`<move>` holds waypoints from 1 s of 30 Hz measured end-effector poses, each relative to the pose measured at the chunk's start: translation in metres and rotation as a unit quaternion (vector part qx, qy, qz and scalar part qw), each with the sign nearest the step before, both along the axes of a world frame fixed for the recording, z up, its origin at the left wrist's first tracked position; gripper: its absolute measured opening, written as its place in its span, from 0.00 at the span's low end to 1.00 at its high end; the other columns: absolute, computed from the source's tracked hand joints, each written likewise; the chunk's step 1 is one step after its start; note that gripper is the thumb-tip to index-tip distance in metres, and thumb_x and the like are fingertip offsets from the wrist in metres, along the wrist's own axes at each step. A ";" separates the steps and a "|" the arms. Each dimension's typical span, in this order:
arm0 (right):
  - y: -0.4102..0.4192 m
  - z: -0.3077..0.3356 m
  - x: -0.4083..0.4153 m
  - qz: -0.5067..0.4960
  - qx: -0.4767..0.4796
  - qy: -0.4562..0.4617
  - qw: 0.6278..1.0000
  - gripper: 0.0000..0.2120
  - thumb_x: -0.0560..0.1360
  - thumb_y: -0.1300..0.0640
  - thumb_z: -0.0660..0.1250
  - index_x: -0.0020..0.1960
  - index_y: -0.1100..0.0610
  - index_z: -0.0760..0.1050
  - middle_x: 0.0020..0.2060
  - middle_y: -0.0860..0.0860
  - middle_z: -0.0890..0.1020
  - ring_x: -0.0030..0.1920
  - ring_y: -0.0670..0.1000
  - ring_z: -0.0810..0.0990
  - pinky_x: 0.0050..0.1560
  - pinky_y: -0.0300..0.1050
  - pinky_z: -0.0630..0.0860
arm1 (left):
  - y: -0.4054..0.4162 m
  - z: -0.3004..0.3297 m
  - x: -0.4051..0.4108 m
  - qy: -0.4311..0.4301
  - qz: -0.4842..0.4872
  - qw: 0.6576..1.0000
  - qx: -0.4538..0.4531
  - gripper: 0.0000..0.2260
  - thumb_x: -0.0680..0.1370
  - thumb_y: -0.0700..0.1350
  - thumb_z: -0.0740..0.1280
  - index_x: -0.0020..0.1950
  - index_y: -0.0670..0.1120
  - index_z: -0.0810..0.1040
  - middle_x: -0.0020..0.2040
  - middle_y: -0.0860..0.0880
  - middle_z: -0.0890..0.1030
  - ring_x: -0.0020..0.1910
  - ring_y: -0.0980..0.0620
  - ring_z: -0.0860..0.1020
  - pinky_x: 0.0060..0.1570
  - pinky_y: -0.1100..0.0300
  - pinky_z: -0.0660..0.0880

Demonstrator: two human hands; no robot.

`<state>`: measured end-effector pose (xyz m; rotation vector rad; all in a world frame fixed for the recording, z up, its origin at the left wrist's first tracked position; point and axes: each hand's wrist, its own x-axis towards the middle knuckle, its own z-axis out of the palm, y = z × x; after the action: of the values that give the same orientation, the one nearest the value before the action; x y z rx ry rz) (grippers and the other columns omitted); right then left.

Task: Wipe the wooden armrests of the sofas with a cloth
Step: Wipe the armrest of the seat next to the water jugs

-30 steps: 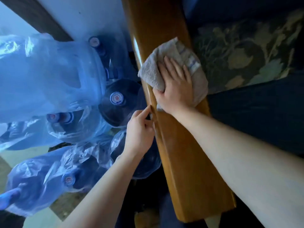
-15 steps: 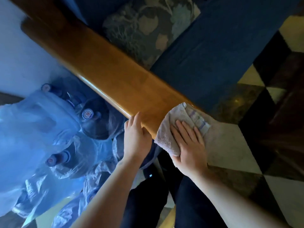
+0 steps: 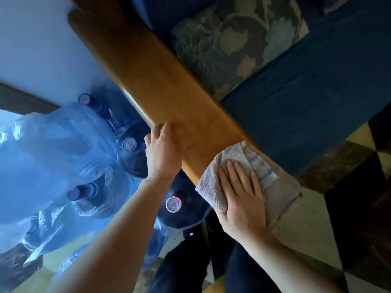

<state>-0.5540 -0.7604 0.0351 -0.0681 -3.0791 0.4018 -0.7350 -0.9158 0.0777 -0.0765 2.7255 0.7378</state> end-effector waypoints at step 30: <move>-0.073 0.007 -0.361 0.279 -0.035 -0.017 0.959 0.35 0.77 0.40 0.59 0.81 0.52 0.66 0.82 0.54 0.65 0.83 0.55 0.61 0.84 0.57 0.51 | -0.015 -0.005 -0.008 -0.129 0.389 0.885 0.219 0.17 0.71 0.40 0.76 0.53 0.59 0.80 0.43 0.53 0.83 0.43 0.53 0.84 0.44 0.55 0.82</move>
<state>-0.9153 -0.8336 0.0417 0.8140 -3.0650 0.5259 -0.7430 -0.9305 0.0726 -1.1177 2.1509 1.4074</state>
